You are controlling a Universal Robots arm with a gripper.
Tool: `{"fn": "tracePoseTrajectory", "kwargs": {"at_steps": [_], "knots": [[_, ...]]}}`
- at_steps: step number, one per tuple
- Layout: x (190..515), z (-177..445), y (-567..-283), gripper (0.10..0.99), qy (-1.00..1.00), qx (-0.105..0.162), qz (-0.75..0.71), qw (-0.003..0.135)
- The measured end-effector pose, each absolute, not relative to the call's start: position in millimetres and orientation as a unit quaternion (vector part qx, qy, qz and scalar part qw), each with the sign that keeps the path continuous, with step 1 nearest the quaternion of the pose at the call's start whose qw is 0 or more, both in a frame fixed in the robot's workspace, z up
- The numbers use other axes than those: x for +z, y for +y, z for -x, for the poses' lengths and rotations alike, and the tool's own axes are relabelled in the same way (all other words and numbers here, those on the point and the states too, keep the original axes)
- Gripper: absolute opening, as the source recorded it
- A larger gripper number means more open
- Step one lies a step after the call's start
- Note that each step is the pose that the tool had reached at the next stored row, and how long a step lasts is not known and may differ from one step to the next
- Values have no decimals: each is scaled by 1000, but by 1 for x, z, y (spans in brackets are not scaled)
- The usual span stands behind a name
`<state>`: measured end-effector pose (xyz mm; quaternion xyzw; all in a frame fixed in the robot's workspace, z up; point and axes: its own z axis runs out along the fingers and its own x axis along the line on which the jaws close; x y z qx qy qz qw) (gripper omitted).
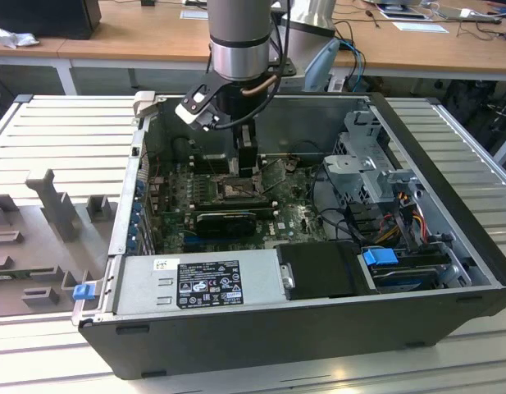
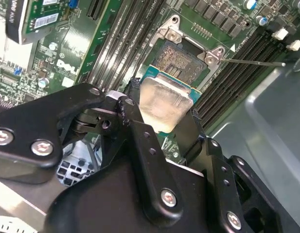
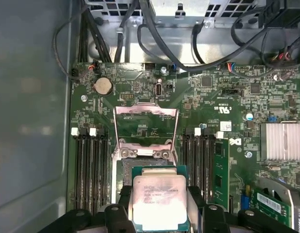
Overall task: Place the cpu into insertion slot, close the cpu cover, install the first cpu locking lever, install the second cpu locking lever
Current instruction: 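Place the cpu into insertion slot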
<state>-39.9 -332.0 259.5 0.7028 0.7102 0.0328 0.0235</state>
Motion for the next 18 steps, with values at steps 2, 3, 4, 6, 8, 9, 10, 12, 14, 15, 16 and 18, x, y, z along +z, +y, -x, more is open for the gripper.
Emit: {"fn": "tracePoseTrajectory", "kwargs": {"at_steps": [2,3,4,6,8,9,10,12,14,15,16,18], "knots": [[254,40,-332,533,710,33,-703,23],[253,40,-332,533,710,33,-703,23],[251,40,-332,533,710,33,-703,23],[245,40,-332,533,710,33,-703,23],[241,40,-332,533,710,33,-703,23],[239,40,-331,533,710,33,-703,23],[238,41,-330,533,710,33,-703,23],[234,43,-327,533,710,33,-703,23],[229,43,-323,533,710,33,-703,23],[227,43,-322,533,710,33,-703,23],[225,43,-321,533,710,33,-703,23],[220,44,-319,533,708,33,-705,23]]}}
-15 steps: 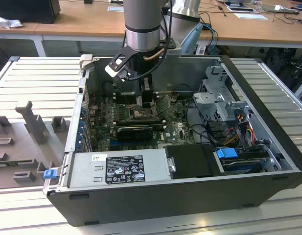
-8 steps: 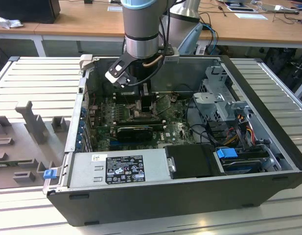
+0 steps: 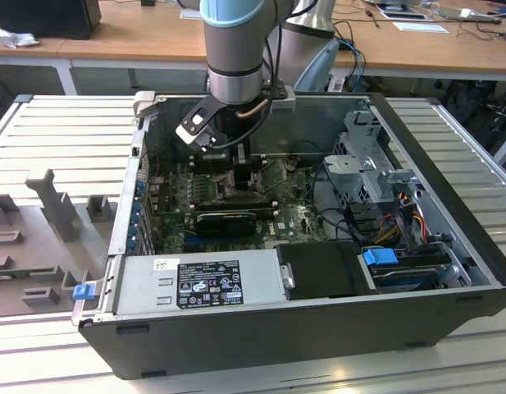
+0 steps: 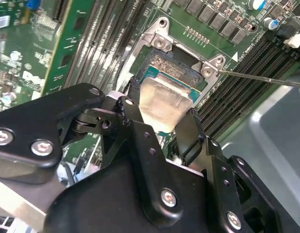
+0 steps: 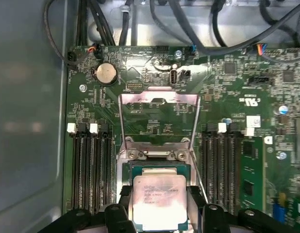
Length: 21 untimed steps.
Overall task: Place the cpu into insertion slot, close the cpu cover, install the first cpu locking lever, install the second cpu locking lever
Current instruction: 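Place the cpu into insertion slot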
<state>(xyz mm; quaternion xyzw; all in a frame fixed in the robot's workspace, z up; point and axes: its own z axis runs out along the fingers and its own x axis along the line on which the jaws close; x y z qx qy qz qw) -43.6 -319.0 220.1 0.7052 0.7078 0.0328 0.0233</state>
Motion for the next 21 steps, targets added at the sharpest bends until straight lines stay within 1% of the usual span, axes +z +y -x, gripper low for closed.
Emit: {"fn": "tracePoseTrajectory", "kwargs": {"at_steps": [4,14,20,21], "knots": [[210,45,-318,533,705,33,-708,23],[201,46,-318,533,698,32,-715,23],[201,46,-318,533,698,32,-715,23],[201,46,-318,545,698,32,-715,23]]}}
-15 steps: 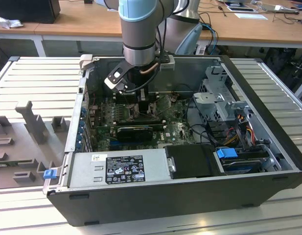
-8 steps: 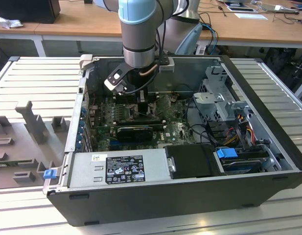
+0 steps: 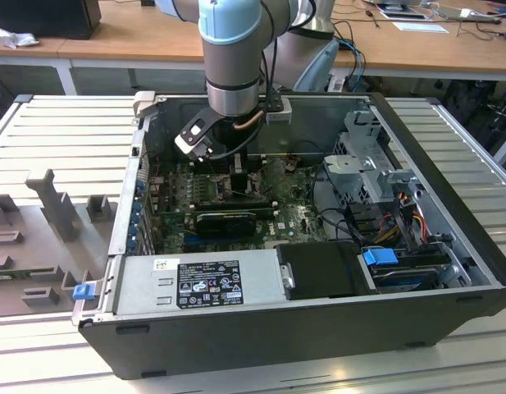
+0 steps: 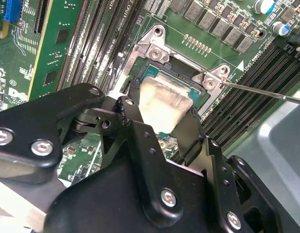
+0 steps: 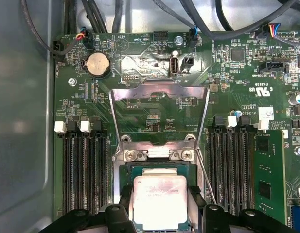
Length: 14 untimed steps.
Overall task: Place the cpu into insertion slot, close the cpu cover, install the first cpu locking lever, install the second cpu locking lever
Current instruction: 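Place the cpu into insertion slot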
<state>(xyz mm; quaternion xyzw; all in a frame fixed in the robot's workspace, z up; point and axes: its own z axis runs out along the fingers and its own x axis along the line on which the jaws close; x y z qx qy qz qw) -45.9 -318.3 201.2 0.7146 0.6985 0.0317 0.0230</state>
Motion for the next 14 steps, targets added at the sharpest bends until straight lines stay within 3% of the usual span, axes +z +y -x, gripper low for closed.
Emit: {"fn": "tracePoseTrajectory", "kwargs": {"at_steps": [2,3,8,14], "knots": [[201,46,-318,545,698,32,-715,23],[201,46,-318,608,698,32,-715,23],[211,46,-318,592,698,32,-715,23],[215,41,-318,224,699,23,-715,15]]}}
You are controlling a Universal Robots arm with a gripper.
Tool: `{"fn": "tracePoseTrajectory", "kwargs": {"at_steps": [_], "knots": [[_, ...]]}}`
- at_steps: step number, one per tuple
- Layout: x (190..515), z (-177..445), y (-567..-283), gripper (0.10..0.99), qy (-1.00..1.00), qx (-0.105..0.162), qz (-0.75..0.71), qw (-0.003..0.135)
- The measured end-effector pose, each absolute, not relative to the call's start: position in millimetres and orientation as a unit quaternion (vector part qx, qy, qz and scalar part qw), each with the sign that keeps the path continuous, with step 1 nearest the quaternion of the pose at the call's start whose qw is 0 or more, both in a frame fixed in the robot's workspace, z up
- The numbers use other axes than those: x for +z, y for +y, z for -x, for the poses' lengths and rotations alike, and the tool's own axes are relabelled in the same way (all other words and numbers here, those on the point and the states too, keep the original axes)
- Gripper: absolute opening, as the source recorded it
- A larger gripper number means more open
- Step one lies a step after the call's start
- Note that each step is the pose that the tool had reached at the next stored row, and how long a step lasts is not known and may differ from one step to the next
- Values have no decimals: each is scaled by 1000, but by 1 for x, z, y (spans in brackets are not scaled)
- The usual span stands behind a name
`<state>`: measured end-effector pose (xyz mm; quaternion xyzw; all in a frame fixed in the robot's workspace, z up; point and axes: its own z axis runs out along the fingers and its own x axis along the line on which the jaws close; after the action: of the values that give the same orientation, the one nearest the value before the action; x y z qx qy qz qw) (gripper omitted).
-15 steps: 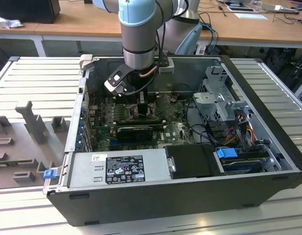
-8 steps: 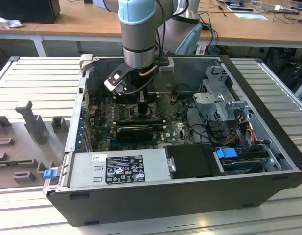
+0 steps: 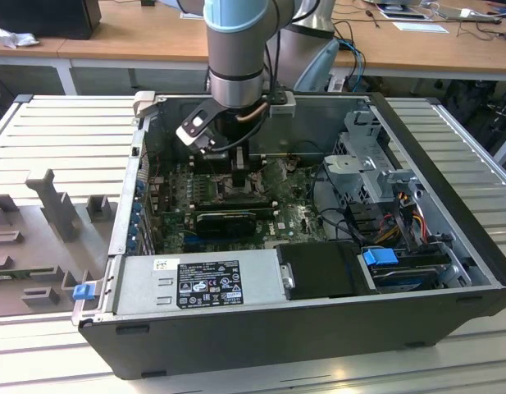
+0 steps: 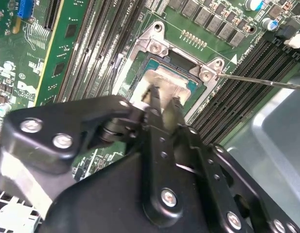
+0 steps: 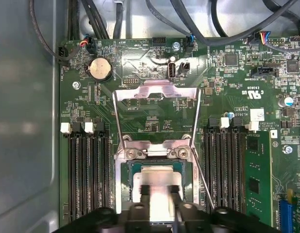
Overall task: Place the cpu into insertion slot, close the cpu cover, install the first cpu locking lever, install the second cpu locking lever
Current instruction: 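Place the cpu into insertion slot, then close the cpu cover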
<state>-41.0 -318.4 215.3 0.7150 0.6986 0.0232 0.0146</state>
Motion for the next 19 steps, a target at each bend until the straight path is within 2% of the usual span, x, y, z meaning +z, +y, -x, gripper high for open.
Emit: {"fn": "tracePoseTrajectory", "kwargs": {"at_steps": [1,3,19], "knots": [[215,41,-318,224,699,23,-715,14],[216,41,-318,106,699,22,-715,14],[222,38,-320,106,699,23,-715,12]]}}
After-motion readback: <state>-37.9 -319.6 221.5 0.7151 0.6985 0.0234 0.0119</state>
